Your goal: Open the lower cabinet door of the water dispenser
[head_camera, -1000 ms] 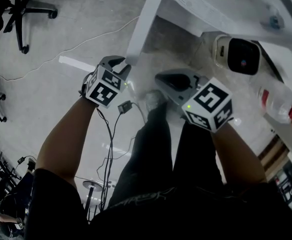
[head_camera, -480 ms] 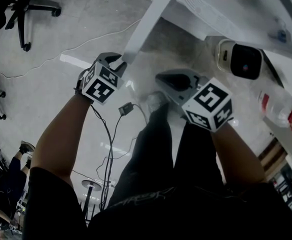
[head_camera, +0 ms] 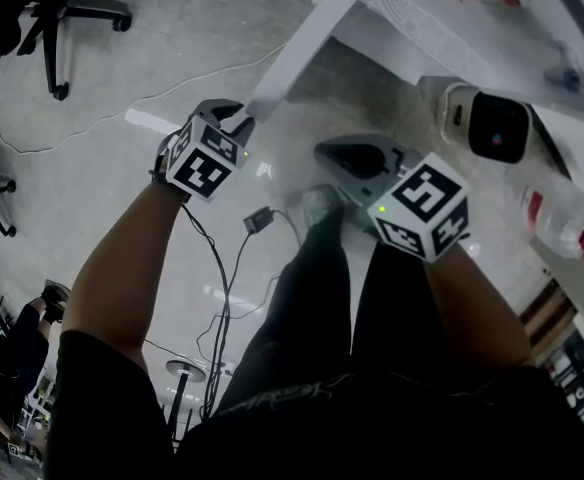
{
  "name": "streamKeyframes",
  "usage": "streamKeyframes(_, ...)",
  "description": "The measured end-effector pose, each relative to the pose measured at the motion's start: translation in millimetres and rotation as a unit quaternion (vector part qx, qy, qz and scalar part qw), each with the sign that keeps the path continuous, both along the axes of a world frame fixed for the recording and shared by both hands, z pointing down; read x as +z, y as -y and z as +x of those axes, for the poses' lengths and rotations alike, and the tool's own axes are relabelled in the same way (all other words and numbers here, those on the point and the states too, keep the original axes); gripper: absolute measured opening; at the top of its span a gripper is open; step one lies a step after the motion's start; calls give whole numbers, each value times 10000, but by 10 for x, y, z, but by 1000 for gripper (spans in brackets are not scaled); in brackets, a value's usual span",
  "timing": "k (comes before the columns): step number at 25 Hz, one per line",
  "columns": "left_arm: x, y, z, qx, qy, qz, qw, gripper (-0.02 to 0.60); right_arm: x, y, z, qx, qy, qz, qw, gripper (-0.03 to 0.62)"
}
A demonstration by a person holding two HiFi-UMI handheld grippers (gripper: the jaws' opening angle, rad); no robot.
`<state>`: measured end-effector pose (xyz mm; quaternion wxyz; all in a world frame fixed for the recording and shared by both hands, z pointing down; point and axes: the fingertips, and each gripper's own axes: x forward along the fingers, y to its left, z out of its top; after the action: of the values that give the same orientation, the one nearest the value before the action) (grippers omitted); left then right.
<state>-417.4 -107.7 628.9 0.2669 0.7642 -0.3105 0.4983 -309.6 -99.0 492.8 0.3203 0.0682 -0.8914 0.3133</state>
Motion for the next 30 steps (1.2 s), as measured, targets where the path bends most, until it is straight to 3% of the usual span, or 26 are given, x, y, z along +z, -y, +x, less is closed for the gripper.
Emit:
streamKeyframes(8, -63, -64, -87, -391, -111, 33, 9992, 96, -46, -82, 68, -51, -88, -5, 9999, 12)
streamKeyframes(11, -182, -235, -138, -850, -270, -45, 9960, 96, -139, -100, 104, -50, -31, 70, 10000, 12)
streamKeyframes(13, -344, -354, -124, -1530, -692, -91, 9858, 96, -214, -90, 146, 7, 19, 147, 9999, 12)
streamKeyframes(15, -566, -444, -17, -2152, -1214, -89, 9690, 94, -321, -70, 221, 133, 116, 217, 9996, 12)
streamKeyframes(19, -1022, -692, 317, -2831, -1917, -170, 9396, 79, -610, -150, 477, 347, 206, 379, 9985, 12)
streamKeyframes(21, -1343, -798, 525, -2842, -2237, -78, 9323, 67, -807, -253, 593, 501, 334, 361, 9975, 12)
streamKeyframes(24, -1898, -916, 854, -2517, -2513, 227, 9343, 54, -1146, -473, 749, 771, 579, 197, 9951, 12)
streamKeyframes(30, -3119, -1189, 1625, -1954, -3122, 951, 9248, 5, -2031, -1056, 1194, 948, 846, 595, 9901, 12)
